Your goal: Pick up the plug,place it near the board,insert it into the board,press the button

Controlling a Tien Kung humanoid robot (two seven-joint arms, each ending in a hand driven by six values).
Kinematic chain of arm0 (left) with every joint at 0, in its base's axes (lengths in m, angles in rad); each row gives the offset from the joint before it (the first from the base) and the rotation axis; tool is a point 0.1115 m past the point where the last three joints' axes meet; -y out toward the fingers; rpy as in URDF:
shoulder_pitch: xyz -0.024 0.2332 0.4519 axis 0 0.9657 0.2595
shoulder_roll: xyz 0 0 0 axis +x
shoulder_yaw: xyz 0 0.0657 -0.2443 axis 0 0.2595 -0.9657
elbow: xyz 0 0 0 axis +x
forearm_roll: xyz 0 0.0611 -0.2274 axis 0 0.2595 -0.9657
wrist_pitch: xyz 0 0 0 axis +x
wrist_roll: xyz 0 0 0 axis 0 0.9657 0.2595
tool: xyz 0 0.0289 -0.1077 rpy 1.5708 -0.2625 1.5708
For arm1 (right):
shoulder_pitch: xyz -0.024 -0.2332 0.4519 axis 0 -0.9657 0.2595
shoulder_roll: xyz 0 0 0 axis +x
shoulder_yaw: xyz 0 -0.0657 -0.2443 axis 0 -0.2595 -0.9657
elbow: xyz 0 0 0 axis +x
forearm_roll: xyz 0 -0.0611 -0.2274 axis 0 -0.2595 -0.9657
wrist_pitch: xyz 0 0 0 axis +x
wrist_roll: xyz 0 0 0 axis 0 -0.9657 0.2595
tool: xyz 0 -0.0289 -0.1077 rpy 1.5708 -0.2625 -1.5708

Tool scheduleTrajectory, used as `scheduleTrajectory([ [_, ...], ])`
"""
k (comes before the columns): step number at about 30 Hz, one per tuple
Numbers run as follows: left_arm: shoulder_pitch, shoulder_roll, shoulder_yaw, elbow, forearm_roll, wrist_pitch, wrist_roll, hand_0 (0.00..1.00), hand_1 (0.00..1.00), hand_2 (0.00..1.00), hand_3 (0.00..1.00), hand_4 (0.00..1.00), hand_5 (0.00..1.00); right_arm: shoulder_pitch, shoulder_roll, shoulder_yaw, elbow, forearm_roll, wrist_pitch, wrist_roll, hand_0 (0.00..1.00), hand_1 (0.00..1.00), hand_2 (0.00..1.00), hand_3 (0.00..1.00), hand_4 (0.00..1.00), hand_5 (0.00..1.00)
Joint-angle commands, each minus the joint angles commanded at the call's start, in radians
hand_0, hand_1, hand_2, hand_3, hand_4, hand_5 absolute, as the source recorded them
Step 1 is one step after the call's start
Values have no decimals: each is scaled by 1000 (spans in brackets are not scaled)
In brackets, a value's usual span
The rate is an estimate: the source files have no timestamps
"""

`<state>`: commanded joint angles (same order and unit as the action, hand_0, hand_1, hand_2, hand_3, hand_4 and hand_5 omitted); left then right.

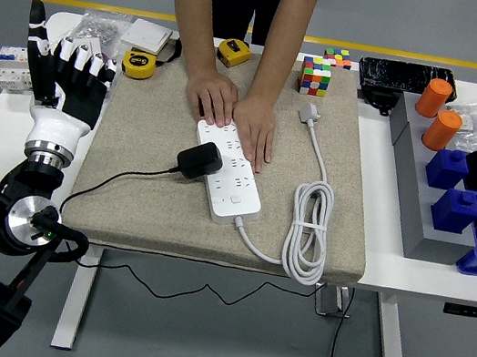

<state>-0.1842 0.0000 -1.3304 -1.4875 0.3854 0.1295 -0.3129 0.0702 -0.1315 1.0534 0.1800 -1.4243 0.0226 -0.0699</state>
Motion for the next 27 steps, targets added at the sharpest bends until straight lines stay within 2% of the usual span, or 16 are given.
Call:
scheduleTrajectory([
  [1, 0, 0, 0, 1, 2, 3, -2, 72, 2, 2, 2, 919, 578, 0, 0, 0, 0, 0, 0, 0, 821, 724, 701, 637, 941, 609],
  [2, 1, 0, -1, 0, 7, 17, -13, 130, 13, 82, 63, 921, 552, 1, 0, -1, 0, 1, 0, 0, 821, 724, 701, 638, 940, 608],
  [4, 3, 0, -10, -5, 44, 26, -7, 130, 13, 82, 63, 921, 552, 0, 1, -2, 0, 2, 0, 0, 821, 724, 701, 638, 940, 608],
  [7, 0, 0, -16, -16, 118, -10, 36, 130, 13, 82, 63, 921, 552, -1, 0, 3, 0, -4, 1, -1, 821, 724, 701, 638, 940, 608],
  [8, -3, 0, -16, -19, 138, -32, 49, 662, 751, 682, 633, 998, 744, -1, 0, 4, 0, -5, 1, -2, 822, 724, 702, 639, 941, 609],
  [13, -12, 0, -24, -30, 189, -102, 88, 662, 751, 682, 633, 998, 744, 2, 0, 0, 0, 1, 0, 0, 822, 724, 702, 639, 941, 609],
  [14, -12, 0, -24, -31, 193, -109, 90, 998, 998, 969, 933, 998, 868, 2, -1, 0, 0, 1, 0, 0, 821, 724, 702, 638, 940, 609],
  [19, -12, 0, -32, -25, 175, -116, 82, 998, 998, 969, 933, 998, 868, 2, -1, 4, 0, -2, 0, -1, 821, 724, 702, 638, 940, 609],
  [20, -12, 0, -34, -24, 171, -116, 80, 998, 998, 998, 998, 998, 942, 2, -1, 5, 0, -3, 0, -1, 821, 724, 701, 639, 941, 609],
  [24, -14, 0, -40, -21, 154, -115, 78, 998, 998, 998, 998, 998, 942, 4, -1, 7, 0, -3, 0, -1, 821, 724, 701, 639, 941, 609],
  [26, -17, 0, -42, -18, 116, -107, 68, 998, 998, 998, 998, 998, 942, 4, -1, 7, 0, -2, 0, 0, 821, 724, 701, 639, 941, 609],
  [27, -18, 0, -43, -16, 80, -104, 59, 622, 720, 727, 767, 998, 917, 5, -1, 6, 0, -2, 0, 0, 822, 724, 701, 638, 940, 609],
])
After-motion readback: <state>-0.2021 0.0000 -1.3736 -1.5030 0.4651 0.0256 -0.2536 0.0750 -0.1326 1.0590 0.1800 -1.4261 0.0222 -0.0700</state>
